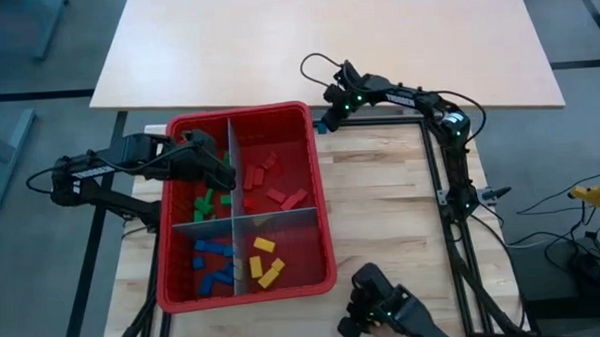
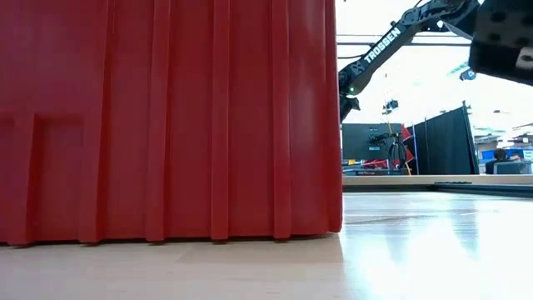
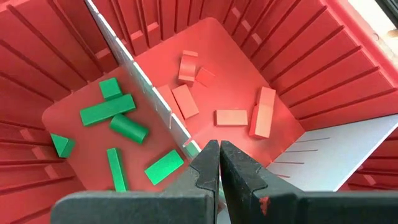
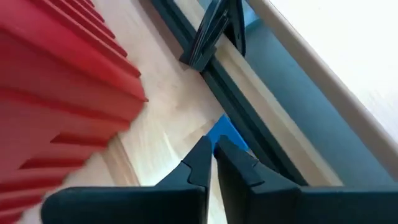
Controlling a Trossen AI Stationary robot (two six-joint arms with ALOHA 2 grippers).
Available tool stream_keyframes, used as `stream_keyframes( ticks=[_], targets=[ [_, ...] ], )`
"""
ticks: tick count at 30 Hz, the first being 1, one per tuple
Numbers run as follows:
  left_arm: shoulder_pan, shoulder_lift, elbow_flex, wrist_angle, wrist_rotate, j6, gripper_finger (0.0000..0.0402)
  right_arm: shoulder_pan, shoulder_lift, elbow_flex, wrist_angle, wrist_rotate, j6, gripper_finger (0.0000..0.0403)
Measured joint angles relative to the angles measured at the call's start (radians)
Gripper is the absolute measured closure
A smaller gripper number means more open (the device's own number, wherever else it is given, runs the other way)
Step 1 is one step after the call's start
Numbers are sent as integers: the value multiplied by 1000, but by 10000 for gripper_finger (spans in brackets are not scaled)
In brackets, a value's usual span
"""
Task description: Sort blocks
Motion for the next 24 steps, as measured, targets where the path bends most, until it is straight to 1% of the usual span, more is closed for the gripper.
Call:
stream_keyframes(
  ticks=[2,4,7,10,13,18,24],
  targets=[
    [0,0,0,2,0,0,402,0,3,0,11,0,-25,392],
    [0,0,0,3,0,0,402,0,10,0,37,5,-29,373],
    [0,0,0,8,0,0,402,0,25,0,100,41,-12,343],
    [0,0,0,10,3,-1,402,0,47,0,143,72,-9,330],
    [-2,0,0,10,11,-9,402,0,72,0,150,75,-1,345],
    [-3,0,0,15,14,-11,402,0,101,0,130,65,10,393],
    [-3,0,0,15,14,-4,402,2,105,0,17,14,-26,401]
  ],
)
